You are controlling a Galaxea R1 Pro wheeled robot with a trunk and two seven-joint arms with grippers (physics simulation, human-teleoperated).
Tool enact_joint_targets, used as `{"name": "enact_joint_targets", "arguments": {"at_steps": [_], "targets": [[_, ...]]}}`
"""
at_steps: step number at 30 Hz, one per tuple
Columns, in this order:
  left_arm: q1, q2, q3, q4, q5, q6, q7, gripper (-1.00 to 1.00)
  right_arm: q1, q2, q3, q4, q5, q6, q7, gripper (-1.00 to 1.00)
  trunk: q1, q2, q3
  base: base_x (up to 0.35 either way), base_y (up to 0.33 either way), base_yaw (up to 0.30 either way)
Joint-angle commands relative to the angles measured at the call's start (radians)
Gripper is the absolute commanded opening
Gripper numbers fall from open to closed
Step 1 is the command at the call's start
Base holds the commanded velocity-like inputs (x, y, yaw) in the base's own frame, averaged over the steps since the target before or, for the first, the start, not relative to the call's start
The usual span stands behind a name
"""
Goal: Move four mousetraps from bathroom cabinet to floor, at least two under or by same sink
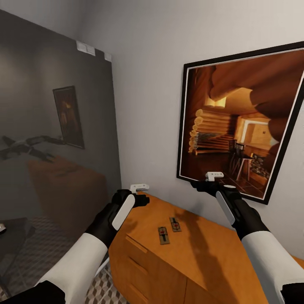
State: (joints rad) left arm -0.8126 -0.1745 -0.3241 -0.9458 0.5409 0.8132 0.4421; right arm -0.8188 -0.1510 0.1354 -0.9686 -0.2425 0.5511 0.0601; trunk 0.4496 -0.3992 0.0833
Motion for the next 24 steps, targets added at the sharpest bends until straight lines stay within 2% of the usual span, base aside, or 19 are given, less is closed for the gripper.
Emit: {"name": "enact_joint_targets", "arguments": {"at_steps": [1,13,24], "targets": [[0.000,0.000,-0.001,-0.001,0.010,0.002,0.010,1.00,0.000,-0.001,0.002,-0.001,0.000,0.004,0.001,1.00,0.000,-0.001,-0.001,0.000,-0.003,0.000],[0.000,0.000,-0.001,-0.001,0.010,0.002,0.009,1.00,0.000,-0.001,0.003,-0.001,-0.001,0.004,0.001,1.00,0.000,-0.001,-0.001,0.000,-0.001,0.003],[0.000,0.000,-0.001,-0.001,0.010,0.003,0.009,1.00,0.000,-0.001,0.003,0.003,-0.001,0.004,0.001,1.00,0.000,-0.001,-0.001,0.000,0.000,0.135]]}}
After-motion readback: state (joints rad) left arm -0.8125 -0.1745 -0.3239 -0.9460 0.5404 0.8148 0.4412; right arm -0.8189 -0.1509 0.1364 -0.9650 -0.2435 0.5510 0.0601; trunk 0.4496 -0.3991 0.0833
